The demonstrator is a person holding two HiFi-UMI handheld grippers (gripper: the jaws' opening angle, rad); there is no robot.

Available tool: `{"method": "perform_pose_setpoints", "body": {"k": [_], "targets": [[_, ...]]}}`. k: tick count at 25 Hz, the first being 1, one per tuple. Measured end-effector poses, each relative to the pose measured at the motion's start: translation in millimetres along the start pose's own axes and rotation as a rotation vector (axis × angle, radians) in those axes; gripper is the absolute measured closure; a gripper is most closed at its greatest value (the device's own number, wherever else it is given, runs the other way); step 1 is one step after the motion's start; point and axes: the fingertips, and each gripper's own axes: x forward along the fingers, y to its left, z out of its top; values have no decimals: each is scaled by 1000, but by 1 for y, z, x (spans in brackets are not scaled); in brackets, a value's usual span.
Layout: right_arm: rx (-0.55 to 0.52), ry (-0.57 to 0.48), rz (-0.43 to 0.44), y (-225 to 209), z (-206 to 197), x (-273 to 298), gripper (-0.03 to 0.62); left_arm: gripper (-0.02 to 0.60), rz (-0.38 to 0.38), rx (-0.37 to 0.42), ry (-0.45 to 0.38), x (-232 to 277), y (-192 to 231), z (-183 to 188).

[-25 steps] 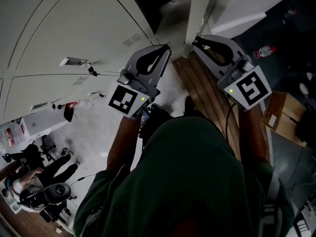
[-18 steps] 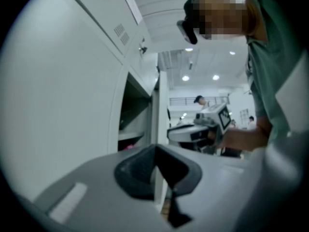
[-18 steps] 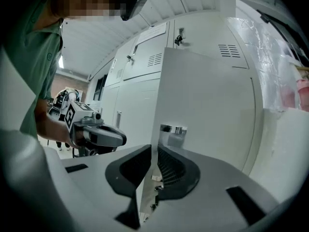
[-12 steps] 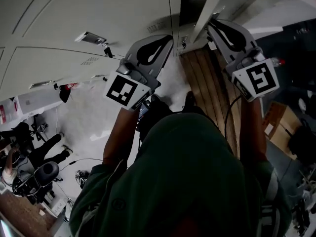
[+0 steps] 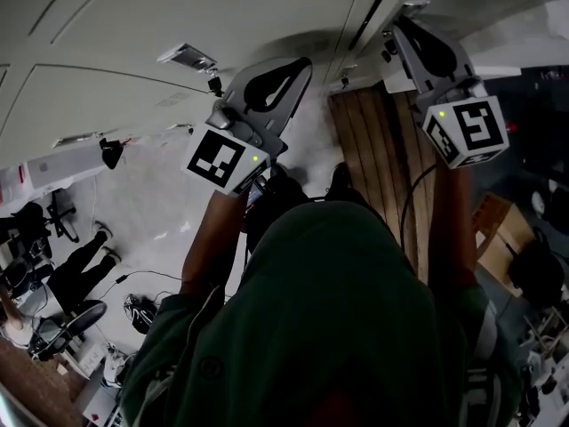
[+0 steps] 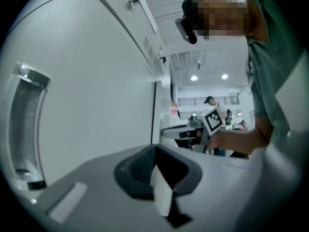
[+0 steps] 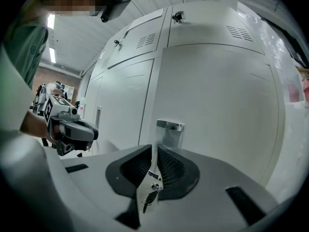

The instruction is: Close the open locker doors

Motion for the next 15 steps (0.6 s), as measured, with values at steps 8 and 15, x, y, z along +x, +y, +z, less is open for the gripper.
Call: {"method": "perform_pose_setpoints", "body": {"k": [8, 15], "targets": [[-11, 124, -99, -9, -44, 11, 554, 578, -22, -8, 6, 5, 10, -5], [140, 167, -141, -5, -82, 12, 543, 579, -44, -12, 14, 13, 10, -8]]}}
